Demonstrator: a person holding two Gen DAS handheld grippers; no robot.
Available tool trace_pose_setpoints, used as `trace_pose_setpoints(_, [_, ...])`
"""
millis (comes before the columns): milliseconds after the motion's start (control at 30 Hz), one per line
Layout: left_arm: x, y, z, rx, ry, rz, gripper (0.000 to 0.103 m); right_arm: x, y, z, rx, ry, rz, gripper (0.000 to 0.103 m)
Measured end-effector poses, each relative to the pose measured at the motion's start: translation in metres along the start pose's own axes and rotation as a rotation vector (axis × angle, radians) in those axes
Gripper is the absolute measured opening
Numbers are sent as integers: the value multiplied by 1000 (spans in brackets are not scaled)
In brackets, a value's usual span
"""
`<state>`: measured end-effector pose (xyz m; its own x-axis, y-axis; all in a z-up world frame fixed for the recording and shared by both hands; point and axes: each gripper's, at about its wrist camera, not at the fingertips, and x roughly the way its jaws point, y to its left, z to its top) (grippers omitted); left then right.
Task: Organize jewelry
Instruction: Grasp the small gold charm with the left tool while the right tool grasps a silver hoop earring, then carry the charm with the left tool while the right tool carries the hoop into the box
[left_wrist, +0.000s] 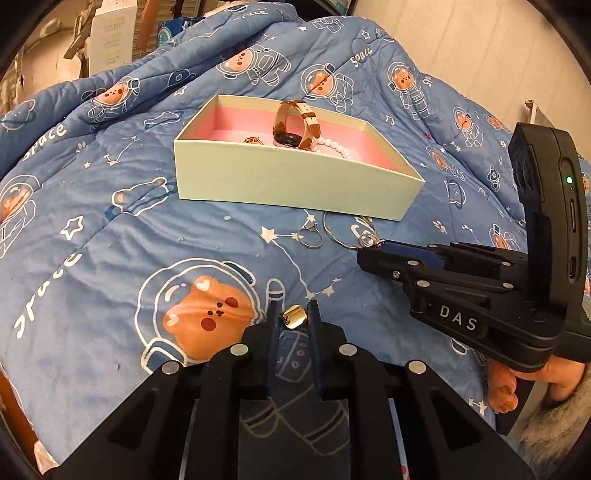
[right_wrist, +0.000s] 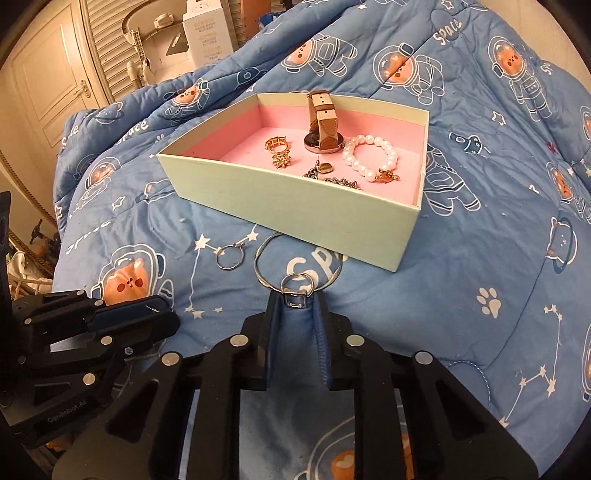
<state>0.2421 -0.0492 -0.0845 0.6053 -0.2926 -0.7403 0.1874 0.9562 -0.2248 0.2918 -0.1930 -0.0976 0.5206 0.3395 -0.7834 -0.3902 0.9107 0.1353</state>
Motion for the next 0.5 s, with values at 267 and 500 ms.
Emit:
trace_pose_setpoints(267, [0, 0, 0, 1, -3, 1, 14, -7, -3, -4, 8, -20, 19, 13])
trace_pose_setpoints(500, [-9, 0, -4, -15, -14, -9, 14, -23, -1, -15, 18, -29, 47, 13])
